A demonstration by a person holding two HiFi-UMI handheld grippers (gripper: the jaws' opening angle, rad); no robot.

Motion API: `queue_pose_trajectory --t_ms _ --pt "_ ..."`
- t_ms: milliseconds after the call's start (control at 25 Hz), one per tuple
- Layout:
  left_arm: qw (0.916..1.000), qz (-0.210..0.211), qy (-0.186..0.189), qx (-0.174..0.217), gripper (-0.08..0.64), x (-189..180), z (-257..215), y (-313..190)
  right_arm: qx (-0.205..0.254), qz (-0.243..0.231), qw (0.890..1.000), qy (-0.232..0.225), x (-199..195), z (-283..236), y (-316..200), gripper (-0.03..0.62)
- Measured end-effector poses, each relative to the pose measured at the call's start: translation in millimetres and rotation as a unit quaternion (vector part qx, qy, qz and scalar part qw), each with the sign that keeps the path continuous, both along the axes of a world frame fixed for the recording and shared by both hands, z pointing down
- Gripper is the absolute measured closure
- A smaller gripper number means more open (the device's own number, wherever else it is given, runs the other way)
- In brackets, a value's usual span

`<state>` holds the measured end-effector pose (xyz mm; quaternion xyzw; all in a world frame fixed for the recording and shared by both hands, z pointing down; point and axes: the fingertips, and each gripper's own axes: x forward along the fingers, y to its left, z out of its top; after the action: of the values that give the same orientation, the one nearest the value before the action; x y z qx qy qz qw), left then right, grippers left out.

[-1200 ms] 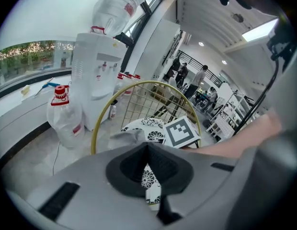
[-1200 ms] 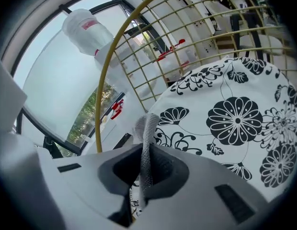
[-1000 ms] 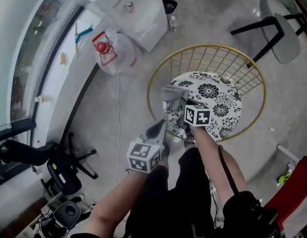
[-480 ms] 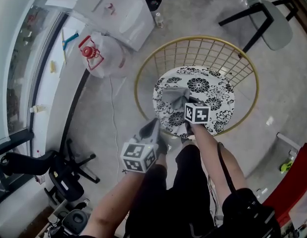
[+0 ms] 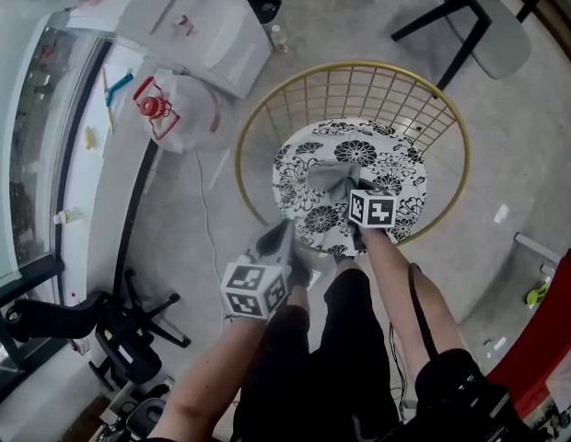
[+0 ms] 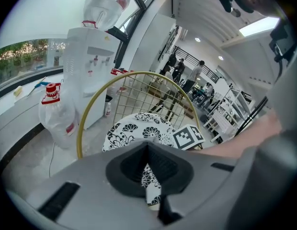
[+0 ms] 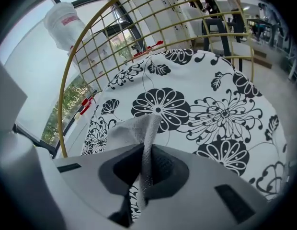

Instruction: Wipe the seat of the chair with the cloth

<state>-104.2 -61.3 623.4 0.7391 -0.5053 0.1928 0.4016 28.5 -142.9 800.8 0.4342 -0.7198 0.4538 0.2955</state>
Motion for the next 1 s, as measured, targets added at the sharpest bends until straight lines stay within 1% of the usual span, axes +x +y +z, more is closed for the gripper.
queue_pose_trajectory --t_ms 200,360,680,1000 --pt "0.9999 0.008 0.011 -0.006 0.554 14.7 1.1 -1.0 -0.002 0.013 1.0 0.018 27.0 4.0 -1.3 0.569" --pt "0.9996 0.024 0.015 -0.009 0.554 28.5 3.0 0.9 -0.003 0.032 0.998 0.046 59.4 1.9 -2.0 0.569" --pt "0.9984 0.052 0.019 -0.01 0.554 49.6 2.5 -0.9 -0.006 0.068 0.995 0.072 113.4 1.2 4.0 0.569" --pt "0.997 0.074 0.022 -0.006 0.554 66.4 0.0 -2.8 -0.006 0.099 0.99 0.1 156.7 -4.0 6.9 0.569"
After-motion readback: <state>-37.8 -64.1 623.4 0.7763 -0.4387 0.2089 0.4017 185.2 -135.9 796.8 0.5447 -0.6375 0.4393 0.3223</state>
